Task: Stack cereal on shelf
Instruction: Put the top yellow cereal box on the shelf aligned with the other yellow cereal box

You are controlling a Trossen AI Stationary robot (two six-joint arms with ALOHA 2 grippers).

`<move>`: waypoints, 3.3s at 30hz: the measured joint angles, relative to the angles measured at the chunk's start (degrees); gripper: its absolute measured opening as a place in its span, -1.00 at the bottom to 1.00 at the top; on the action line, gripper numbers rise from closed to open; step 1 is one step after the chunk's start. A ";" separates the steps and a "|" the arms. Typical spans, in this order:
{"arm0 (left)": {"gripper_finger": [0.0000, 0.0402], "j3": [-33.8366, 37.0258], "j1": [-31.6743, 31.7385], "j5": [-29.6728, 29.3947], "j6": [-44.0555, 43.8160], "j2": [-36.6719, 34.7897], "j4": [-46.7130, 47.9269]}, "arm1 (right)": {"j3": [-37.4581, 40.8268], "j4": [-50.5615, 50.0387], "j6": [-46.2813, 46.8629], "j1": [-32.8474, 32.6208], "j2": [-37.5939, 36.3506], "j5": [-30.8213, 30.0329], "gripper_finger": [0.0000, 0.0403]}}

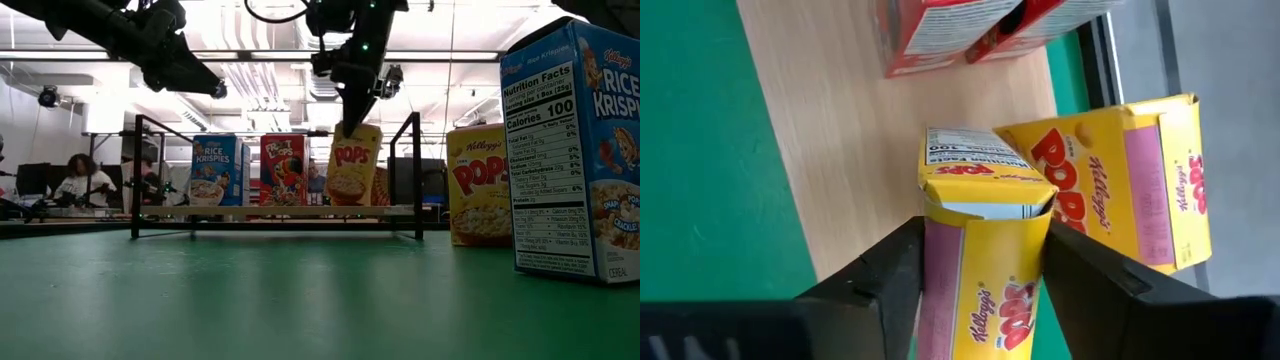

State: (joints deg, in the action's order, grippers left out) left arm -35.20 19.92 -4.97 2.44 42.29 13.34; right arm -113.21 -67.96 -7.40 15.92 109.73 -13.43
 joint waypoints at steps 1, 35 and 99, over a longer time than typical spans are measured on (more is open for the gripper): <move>0.08 0.00 0.00 0.00 0.00 0.00 0.00 | 0.00 0.15 -0.04 0.00 0.00 -0.09 -0.05; 0.08 0.00 0.01 0.02 0.24 0.01 0.24 | 0.44 17.74 -4.28 -0.50 -1.92 -0.08 -0.92; 0.08 0.00 0.01 0.02 0.20 0.00 0.83 | 4.54 -0.51 1.60 1.96 -2.40 2.77 -0.94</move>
State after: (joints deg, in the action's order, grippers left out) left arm -35.20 19.92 -4.95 2.63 42.28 14.17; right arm -108.67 -68.47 -5.80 17.88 107.33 -10.66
